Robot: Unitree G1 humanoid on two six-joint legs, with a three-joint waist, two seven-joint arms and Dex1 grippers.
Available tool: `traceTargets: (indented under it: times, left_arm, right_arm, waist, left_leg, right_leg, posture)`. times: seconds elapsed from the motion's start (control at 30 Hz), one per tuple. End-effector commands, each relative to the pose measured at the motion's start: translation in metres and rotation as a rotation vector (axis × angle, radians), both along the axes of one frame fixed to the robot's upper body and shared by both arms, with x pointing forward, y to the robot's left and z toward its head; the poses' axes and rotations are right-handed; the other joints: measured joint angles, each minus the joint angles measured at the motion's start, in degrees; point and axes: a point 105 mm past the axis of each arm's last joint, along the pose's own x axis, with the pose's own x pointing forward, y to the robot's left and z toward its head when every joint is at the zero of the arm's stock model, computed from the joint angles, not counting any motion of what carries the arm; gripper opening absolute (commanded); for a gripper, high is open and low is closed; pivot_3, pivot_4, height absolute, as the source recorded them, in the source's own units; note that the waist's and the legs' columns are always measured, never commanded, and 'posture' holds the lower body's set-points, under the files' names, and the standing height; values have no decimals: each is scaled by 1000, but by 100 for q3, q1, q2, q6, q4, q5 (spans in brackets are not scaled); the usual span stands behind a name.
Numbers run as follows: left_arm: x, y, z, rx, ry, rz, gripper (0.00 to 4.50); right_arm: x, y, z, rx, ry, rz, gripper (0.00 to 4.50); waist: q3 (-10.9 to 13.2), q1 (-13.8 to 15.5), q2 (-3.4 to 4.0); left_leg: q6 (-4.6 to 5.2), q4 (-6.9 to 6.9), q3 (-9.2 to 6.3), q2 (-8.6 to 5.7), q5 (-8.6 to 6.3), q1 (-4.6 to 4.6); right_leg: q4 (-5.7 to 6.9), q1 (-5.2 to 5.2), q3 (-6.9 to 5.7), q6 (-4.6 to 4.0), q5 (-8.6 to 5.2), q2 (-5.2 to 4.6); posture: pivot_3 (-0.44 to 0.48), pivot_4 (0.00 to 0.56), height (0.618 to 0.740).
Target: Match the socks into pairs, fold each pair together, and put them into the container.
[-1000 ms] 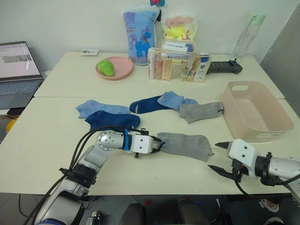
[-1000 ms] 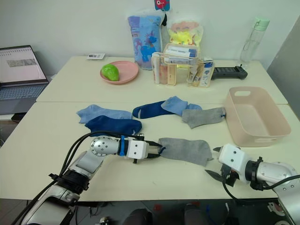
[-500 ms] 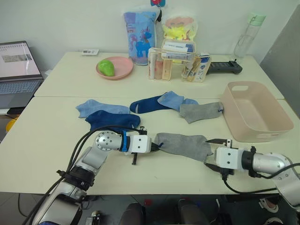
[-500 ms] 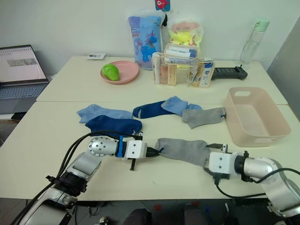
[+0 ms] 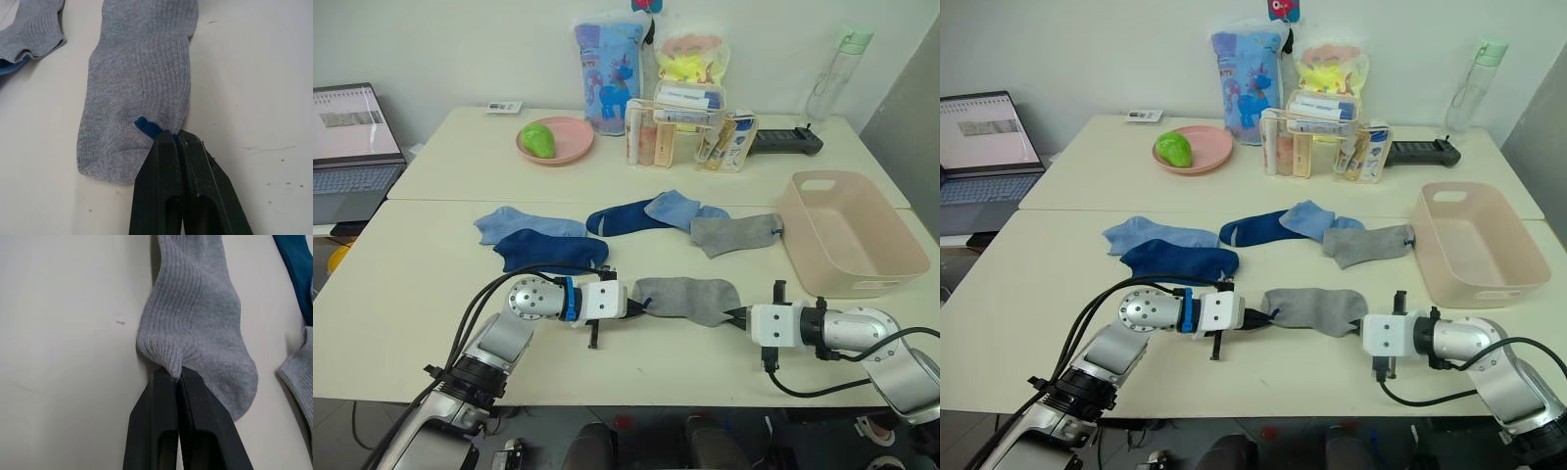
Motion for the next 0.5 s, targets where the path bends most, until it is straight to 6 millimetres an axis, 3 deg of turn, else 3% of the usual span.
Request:
traceTargets:
  times: [0.03, 0.13, 0.37, 0.43, 0.5]
  left_arm:
    - [-11, 10, 21, -36, 58, -7, 0]
    - [-40, 24, 31, 2, 201, -63, 0]
    - [-84, 46, 42, 100, 523, -99, 0]
    - [-90, 46, 44, 104, 648, -82, 0]
    - [-82, 48, 38, 109, 695, -18, 0]
  right_arm:
    - [-12, 8, 17, 96, 71, 0, 40]
    - [-31, 13, 24, 223, 272, -63, 40]
    - [-64, 19, 28, 325, 587, -143, 40]
    - [-64, 18, 23, 336, 665, -208, 40]
    - [-56, 16, 22, 368, 712, -283, 40]
  waist:
    - [1, -5, 1]
    - [3, -20, 6]
    - [9, 5, 19]
    - [9, 10, 18]
    - [10, 6, 18]
  left_leg:
    - [0, 0, -2, 0, 0, -2]
    - [0, 0, -18, 5, 0, -20]
    - [1, 3, -38, 0, -1, -22]
    - [2, 3, -42, -3, -1, -23]
    - [2, 3, -43, -6, -1, -21]
  right_leg:
    - [0, -1, -1, 0, 0, 0]
    - [1, -10, 0, 0, 0, 0]
    - [-3, 1, -9, -1, -1, -1]
    - [-7, 3, -12, -1, -1, -1]
    - [-7, 6, -14, -1, -1, -1]
  posture:
    - [0, 150, 703]
    - [0, 150, 703]
    - [0, 150, 703]
    - [0, 150, 703]
    - [0, 150, 703]
